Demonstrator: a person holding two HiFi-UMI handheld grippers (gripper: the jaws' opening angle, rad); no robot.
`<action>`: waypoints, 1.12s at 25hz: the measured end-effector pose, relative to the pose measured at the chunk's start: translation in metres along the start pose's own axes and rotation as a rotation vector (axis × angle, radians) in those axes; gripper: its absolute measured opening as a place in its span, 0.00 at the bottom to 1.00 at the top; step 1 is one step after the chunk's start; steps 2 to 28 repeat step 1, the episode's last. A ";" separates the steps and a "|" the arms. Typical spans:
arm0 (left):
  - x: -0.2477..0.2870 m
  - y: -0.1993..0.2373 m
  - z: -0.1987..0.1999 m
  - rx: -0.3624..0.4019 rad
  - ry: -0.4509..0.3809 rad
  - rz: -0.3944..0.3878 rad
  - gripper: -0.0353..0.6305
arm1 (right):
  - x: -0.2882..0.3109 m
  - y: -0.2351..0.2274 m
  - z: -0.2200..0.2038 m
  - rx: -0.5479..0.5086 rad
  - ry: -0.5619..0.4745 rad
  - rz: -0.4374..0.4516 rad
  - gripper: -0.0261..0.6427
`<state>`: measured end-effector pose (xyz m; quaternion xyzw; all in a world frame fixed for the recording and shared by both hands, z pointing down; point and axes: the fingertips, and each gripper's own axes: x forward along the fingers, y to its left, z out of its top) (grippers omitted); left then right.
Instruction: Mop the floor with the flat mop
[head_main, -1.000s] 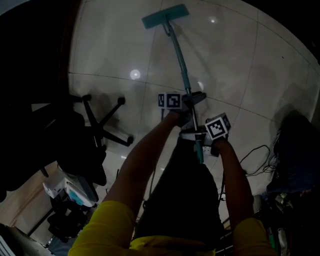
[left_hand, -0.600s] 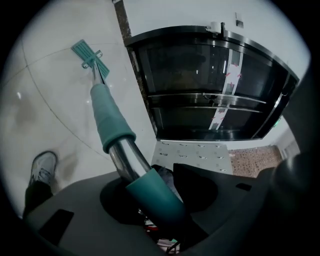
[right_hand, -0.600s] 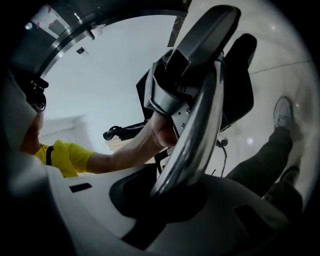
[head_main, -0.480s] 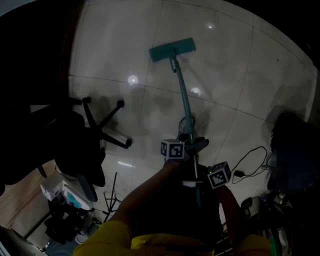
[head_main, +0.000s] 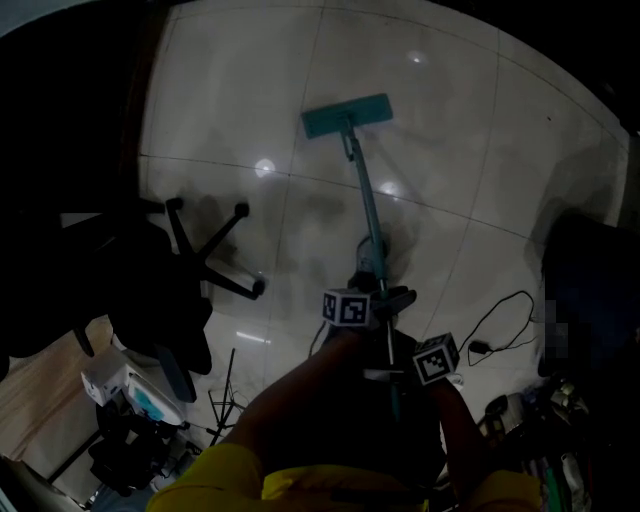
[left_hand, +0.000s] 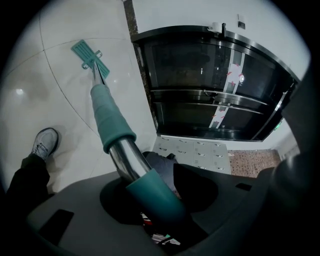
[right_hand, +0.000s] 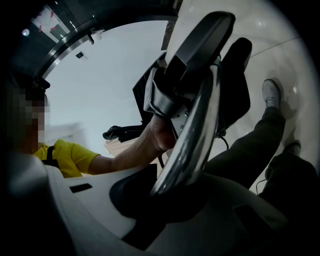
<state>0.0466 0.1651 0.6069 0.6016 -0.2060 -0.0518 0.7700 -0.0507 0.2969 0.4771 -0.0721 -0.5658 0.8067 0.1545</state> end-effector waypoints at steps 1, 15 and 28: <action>-0.001 0.001 -0.001 0.001 0.004 0.002 0.33 | 0.002 0.000 -0.001 0.000 -0.002 0.000 0.11; -0.001 0.001 -0.001 0.001 0.004 0.002 0.33 | 0.002 0.000 -0.001 0.000 -0.002 0.000 0.11; -0.001 0.001 -0.001 0.001 0.004 0.002 0.33 | 0.002 0.000 -0.001 0.000 -0.002 0.000 0.11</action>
